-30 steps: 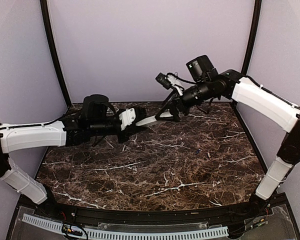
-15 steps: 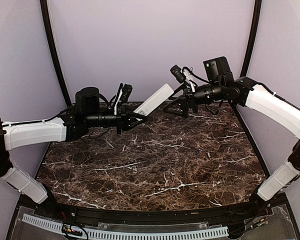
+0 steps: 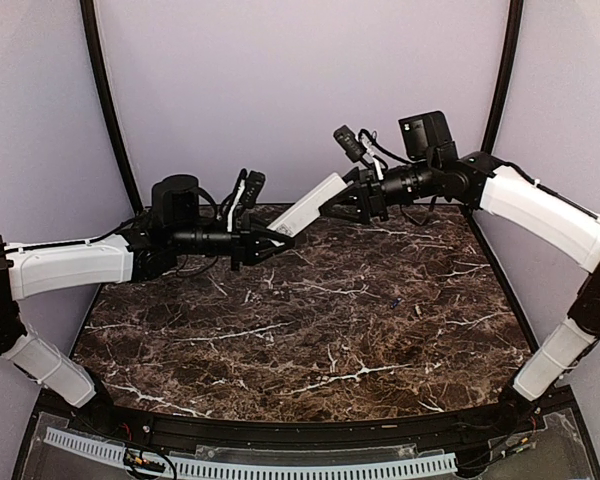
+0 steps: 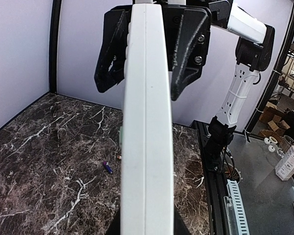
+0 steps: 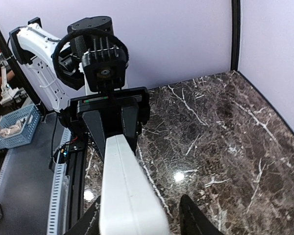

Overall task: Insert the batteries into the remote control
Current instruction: Pass from the left arm to the right, then pass from the right arm to the left

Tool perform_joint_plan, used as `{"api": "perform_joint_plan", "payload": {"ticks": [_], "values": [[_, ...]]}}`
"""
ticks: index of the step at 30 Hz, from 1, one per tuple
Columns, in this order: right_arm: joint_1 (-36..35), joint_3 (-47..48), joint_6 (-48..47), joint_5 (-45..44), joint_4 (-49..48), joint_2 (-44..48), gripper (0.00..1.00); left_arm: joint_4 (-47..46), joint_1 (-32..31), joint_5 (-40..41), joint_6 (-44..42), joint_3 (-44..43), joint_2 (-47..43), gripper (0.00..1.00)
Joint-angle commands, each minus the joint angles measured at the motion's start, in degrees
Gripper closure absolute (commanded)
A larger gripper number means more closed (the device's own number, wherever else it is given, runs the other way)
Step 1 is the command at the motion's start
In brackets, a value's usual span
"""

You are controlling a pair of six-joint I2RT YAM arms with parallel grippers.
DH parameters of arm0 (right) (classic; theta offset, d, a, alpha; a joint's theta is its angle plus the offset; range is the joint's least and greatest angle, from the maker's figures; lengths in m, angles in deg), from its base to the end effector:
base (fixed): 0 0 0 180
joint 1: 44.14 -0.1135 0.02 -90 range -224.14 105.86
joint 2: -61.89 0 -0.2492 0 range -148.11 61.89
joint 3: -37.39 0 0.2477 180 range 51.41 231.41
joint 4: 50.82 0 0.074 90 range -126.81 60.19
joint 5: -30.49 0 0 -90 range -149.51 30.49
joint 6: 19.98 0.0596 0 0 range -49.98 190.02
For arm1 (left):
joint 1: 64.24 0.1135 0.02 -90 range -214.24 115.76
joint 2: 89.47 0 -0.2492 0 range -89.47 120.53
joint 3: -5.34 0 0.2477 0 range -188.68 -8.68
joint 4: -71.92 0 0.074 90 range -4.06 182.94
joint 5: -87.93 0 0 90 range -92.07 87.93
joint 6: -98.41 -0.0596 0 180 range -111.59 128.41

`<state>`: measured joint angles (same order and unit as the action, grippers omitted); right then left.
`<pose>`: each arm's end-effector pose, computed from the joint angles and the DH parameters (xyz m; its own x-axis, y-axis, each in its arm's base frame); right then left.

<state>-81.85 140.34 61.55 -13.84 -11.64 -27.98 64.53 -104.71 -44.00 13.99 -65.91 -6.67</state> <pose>0.2623 0.2567 0.3679 -0.2064 -0.2897 -0.9346 -0.9767 0.1185 0.1790 0.2400 -0.2571 0.3026 -0.1512 0.0339 -0.9879 0.9798 0.1373 -0.1452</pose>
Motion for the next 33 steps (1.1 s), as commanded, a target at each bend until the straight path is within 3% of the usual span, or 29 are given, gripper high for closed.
{"api": "perform_joint_plan", "payload": {"ticks": [1, 9, 13, 14, 15, 16, 17, 19, 21, 25, 27, 33], "values": [[0.0, 0.8, 1.3, 4.5, -3.1, -0.6, 0.60, 0.5, -0.2, -2.2, -0.5, -1.1, 0.2, 1.00], [0.0, -0.4, 1.5, 7.7, -3.1, -1.2, 1.00, 0.3, -0.4, -2.2, -0.9, -0.8, 0.4, 1.00], [0.0, -0.5, 1.8, 7.4, -2.6, -1.3, 1.00, 0.4, -0.5, -0.6, -2.3, -0.8, 0.1, 0.99], [0.0, -0.5, 2.0, 7.2, -2.6, -1.3, 1.00, 0.5, -0.5, 0.1, -3.1, -0.7, -0.2, 0.92], [0.0, -0.5, 2.4, 7.1, -2.8, -1.4, 1.00, 0.5, -0.5, 1.8, -3.5, -0.6, -0.3, 0.71], [0.0, -0.4, 2.8, 6.7, -2.8, -1.6, 1.00, 0.4, -0.6, 2.7, -4.6, -0.5, -0.7, 0.59], [0.0, -0.3, 3.3, 6.2, -2.8, -1.8, 1.00, 0.3, -0.6, 4.6, -4.9, -0.2, -0.9, 0.40], [0.0, -0.1, 5.0, 4.7, -2.8, -2.4, 1.00, 0.1, -1.0, 7.7, -8.4, 0.2, -2.1, 0.24], [0.0, 0.2, 6.5, 4.4, -2.9, -3.4, 1.00, -0.3, -1.5, 10.7, -11.9, 0.7, -3.3, 0.14], [0.1, 1.2, 11.6, 2.7, -3.2, -5.5, 1.00, -0.2, -3.6, 17.6, -23.0, 2.1, -6.5, 0.06], [0.1, 1.9, 14.7, 1.8, -3.3, -6.5, 1.00, -0.1, -5.0, 21.6, -33.2, 3.5, -8.0, 0.03], [0.1, 1.0, 23.2, 4.2, -7.7, -7.6, 1.00, 3.2, -6.2, 33.2, -41.5, 3.0, -6.9, 0.03]]}}
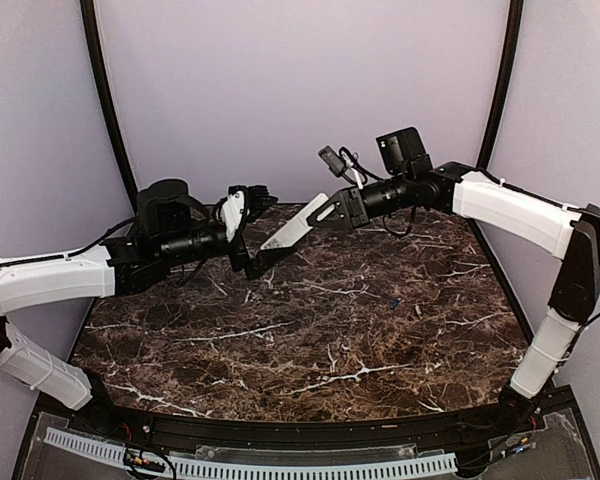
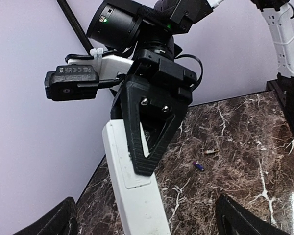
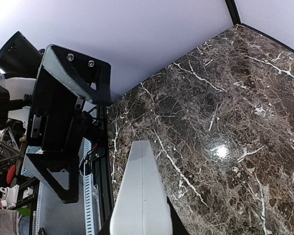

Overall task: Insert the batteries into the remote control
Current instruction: Pass from the right arm to the left

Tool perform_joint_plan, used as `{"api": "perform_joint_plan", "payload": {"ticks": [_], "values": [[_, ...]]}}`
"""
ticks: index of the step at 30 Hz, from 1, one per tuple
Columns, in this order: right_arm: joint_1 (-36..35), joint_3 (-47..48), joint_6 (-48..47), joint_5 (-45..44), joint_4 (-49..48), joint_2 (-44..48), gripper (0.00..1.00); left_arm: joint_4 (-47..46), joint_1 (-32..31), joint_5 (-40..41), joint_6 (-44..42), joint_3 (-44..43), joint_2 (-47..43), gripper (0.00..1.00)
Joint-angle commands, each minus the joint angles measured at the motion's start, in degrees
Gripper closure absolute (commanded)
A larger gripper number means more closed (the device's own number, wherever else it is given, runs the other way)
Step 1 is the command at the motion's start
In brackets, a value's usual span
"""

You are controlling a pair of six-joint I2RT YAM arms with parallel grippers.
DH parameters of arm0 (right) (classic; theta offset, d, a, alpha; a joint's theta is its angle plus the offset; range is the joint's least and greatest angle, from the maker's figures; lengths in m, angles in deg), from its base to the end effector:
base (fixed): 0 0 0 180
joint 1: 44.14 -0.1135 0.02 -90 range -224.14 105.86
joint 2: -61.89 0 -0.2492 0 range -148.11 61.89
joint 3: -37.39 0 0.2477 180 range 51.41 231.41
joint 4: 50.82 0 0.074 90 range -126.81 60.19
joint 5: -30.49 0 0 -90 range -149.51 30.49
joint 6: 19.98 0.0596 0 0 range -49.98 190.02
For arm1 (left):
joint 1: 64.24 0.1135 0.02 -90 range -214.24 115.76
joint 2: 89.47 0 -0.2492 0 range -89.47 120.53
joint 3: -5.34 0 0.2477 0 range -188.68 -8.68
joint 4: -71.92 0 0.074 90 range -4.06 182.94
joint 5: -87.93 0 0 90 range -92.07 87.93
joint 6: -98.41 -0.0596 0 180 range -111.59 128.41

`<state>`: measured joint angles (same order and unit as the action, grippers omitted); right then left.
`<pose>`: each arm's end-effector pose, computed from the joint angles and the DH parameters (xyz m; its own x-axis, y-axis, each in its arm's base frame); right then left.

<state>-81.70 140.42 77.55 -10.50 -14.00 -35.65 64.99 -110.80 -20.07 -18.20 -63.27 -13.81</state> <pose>0.2864 0.2770 0.3254 -0.5280 -0.2976 -0.7954 -0.8491 0.1674 0.5010 0.2168 -0.2558 0.3243 0.4032 0.1938 -0.8944 0.8080 0.3834 0.4473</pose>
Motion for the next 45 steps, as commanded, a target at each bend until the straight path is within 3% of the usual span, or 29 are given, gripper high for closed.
{"api": "perform_joint_plan", "payload": {"ticks": [1, 9, 16, 24, 26, 27, 30, 33, 36, 45], "values": [[-0.1, 0.8, 7.6, 0.8, -5.7, -0.2, 1.00, 2.8, -0.2, 10.4, -9.5, 0.2, 0.8, 0.04], [-0.1, 0.3, 10.7, 1.5, -7.4, -1.6, 1.00, 1.7, -0.5, 12.6, -8.2, -0.2, 3.7, 0.10], [-0.1, 0.2, 11.4, 2.5, -8.2, -2.5, 1.00, 0.5, -0.6, 13.2, -8.2, -0.2, 4.8, 0.48], [-0.1, 0.3, 12.2, 3.4, -9.0, -3.6, 1.00, 0.4, -0.7, 12.9, -7.6, -0.3, 5.9, 0.66], [-0.1, 0.2, 12.2, 3.3, -9.0, -3.8, 1.00, 0.2, -0.7, 13.0, -7.3, -0.4, 6.0, 0.79], [0.0, 0.1, 12.2, 3.3, -8.9, -3.9, 1.00, 0.3, -0.7, 13.1, -7.1, -0.5, 6.0, 0.91], [0.0, -0.2, 12.0, 2.3, -8.5, -4.2, 1.00, 1.2, -0.7, 13.0, -6.7, -0.5, 5.6, 1.00], [0.1, -0.1, 10.6, -1.9, -6.2, -4.3, 0.70, 3.1, -0.7, 12.0, -6.8, -0.5, 4.7, 1.00], [0.1, 0.3, 9.1, -5.7, -4.1, -4.3, 0.51, 5.6, -0.7, 11.9, -6.7, -0.6, 4.1, 1.00], [0.0, 0.0, 7.8, -2.2, -5.5, -6.5, 0.37, 6.7, -0.8, 12.2, -6.1, -0.9, 3.7, 1.00]]}}
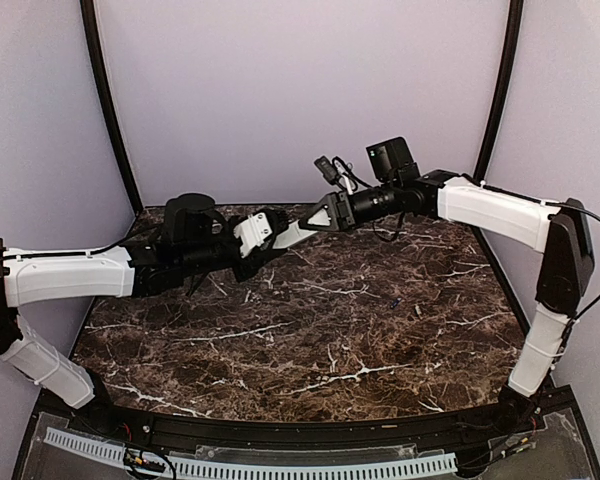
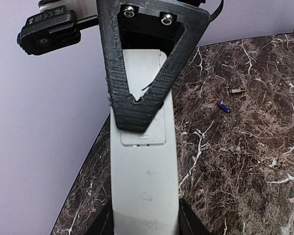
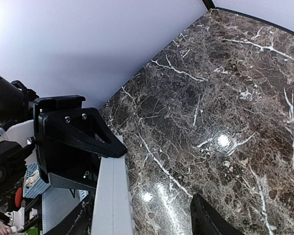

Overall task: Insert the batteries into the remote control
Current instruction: Pass from the right arm to the left, then remove the battery cover from the remote control.

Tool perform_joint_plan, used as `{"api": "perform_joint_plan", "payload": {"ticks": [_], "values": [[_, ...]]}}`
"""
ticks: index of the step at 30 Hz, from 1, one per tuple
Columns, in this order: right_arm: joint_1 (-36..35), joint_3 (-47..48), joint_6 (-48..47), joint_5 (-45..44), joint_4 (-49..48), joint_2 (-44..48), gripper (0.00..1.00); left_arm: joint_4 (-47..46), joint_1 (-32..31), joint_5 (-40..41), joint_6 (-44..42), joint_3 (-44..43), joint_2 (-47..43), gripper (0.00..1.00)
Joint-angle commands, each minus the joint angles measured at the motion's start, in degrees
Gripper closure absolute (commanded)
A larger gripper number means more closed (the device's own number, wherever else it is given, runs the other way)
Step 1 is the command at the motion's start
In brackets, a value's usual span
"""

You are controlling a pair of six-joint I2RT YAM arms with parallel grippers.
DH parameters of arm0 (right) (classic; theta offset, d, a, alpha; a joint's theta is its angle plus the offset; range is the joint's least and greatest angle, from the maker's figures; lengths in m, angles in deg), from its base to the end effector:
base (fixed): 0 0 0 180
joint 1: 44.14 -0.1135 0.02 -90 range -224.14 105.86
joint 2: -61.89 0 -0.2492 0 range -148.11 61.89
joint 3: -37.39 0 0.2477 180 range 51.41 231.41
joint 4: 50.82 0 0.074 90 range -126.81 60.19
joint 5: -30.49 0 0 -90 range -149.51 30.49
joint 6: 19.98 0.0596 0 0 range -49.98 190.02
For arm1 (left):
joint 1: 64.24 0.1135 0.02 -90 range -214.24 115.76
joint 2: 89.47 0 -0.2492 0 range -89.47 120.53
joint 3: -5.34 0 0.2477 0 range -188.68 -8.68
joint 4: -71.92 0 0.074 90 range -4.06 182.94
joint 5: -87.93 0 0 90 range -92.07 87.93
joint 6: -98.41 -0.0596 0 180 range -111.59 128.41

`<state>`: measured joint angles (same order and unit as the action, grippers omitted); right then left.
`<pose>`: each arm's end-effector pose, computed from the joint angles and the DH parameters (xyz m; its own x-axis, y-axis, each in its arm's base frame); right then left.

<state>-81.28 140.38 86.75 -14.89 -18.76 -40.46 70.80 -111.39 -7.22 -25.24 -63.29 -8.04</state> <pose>0.3098 0.2872 0.2990 -0.6592 -0.2423 -0.7118 -0.7495 0.2874 0.5963 0.2375 -0.2639 0.2780 0.3231 0.4632 -0.8253 0.7339 0.4280 0.5275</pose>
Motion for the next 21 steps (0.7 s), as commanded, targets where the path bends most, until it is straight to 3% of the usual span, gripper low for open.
{"api": "perform_joint_plan", "payload": {"ticks": [1, 7, 12, 14, 21], "values": [[-0.5, -0.4, -1.6, 4.3, -2.0, -1.7, 0.33, 0.9, -0.2, -0.9, 1.3, -1.0, -1.9, 1.00], [-0.9, -0.4, -1.9, 2.6, -1.7, -2.7, 0.32, 1.2, -0.2, -1.9, 1.4, -1.2, -1.3, 1.00], [0.5, -1.4, -3.6, 0.8, 0.9, -2.1, 0.64, 0.9, -0.2, -1.2, 1.0, -0.3, -2.3, 1.00], [1.4, -2.7, -3.8, 1.4, 0.7, -1.3, 0.69, 1.1, -0.2, -1.4, 0.8, 0.1, -2.7, 1.00], [2.8, -3.8, -6.5, 0.8, 4.1, 0.2, 0.70, 1.4, -0.2, -0.3, 0.7, 1.0, -3.2, 1.00]]}}
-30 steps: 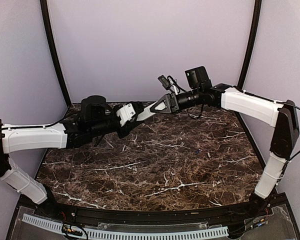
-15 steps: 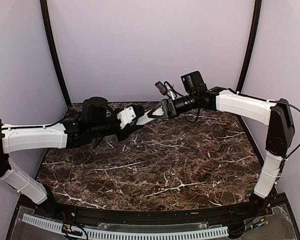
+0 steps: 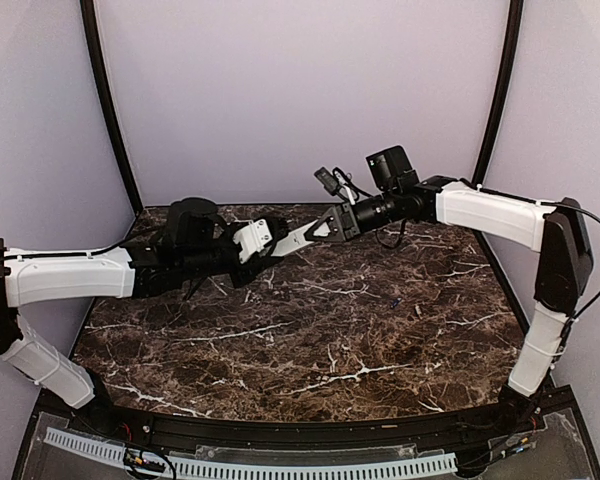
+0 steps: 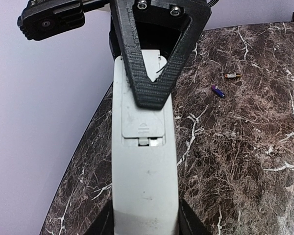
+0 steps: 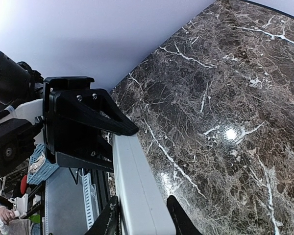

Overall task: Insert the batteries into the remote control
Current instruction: Remove the battery cover from the remote control.

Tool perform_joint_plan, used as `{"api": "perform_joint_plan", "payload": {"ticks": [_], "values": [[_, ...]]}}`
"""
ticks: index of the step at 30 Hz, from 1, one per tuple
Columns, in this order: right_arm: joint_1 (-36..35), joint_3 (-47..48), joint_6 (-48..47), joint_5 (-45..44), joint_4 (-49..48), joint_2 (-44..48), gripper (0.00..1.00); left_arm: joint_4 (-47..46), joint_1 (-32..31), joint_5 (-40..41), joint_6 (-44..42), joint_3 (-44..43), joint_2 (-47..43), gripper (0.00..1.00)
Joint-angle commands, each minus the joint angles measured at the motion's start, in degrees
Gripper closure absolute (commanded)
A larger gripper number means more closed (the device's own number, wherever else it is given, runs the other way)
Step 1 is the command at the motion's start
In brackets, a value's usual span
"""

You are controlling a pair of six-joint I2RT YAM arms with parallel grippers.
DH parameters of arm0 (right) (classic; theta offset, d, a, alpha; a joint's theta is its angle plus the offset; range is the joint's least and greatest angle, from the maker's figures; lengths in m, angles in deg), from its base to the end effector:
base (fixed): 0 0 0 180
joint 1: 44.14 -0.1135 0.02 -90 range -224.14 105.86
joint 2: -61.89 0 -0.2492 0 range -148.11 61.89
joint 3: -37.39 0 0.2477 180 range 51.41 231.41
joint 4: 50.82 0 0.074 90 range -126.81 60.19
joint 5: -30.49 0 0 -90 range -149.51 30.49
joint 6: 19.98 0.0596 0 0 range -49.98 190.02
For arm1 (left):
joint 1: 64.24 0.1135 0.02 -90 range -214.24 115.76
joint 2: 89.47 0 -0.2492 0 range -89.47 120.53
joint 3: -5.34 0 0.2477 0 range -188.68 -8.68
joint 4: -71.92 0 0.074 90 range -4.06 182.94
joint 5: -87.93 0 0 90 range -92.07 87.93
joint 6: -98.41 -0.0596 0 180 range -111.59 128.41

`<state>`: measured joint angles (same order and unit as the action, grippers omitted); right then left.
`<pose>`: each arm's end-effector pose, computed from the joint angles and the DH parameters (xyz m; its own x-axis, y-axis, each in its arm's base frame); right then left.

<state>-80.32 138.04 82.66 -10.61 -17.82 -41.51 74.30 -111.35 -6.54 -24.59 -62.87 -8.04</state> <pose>0.3101 0.2824 0.2779 -0.6531 -0.2994 -0.6956 -0.7571 0.2409 0.6072 0.2365 -0.2614 0.2674 0.2722 0.5048 -0.8192 0.7551 0.4156 0.5070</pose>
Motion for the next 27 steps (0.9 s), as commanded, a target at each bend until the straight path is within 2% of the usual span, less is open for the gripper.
{"api": "perform_joint_plan", "payload": {"ticks": [1, 5, 11, 18, 23, 27], "values": [[2.1, -1.5, -2.7, -3.7, 3.6, 1.5, 0.70, -2.1, -0.3, -1.0, 0.0, 0.6, -3.2, 1.00], [2.8, -1.9, -3.2, -4.1, 4.2, 2.4, 0.70, -1.7, -0.3, -0.7, -0.4, 0.6, -3.1, 1.00], [2.8, 0.3, -4.6, 0.7, 6.2, 3.0, 0.62, -1.3, -0.3, 0.1, -0.4, 0.4, -2.3, 1.00], [3.6, 5.3, -8.1, -1.1, 15.7, 3.8, 0.56, 0.5, -0.3, 0.6, -1.2, -0.3, -1.5, 1.00], [3.6, 5.5, -8.1, -0.9, 16.8, 5.1, 0.54, 0.8, -0.3, 0.3, -1.1, -0.4, -1.2, 1.00], [3.6, 4.6, -6.7, -1.1, 15.7, 5.1, 0.57, 1.0, -0.3, 0.0, -0.9, -0.6, -0.9, 1.00]]}}
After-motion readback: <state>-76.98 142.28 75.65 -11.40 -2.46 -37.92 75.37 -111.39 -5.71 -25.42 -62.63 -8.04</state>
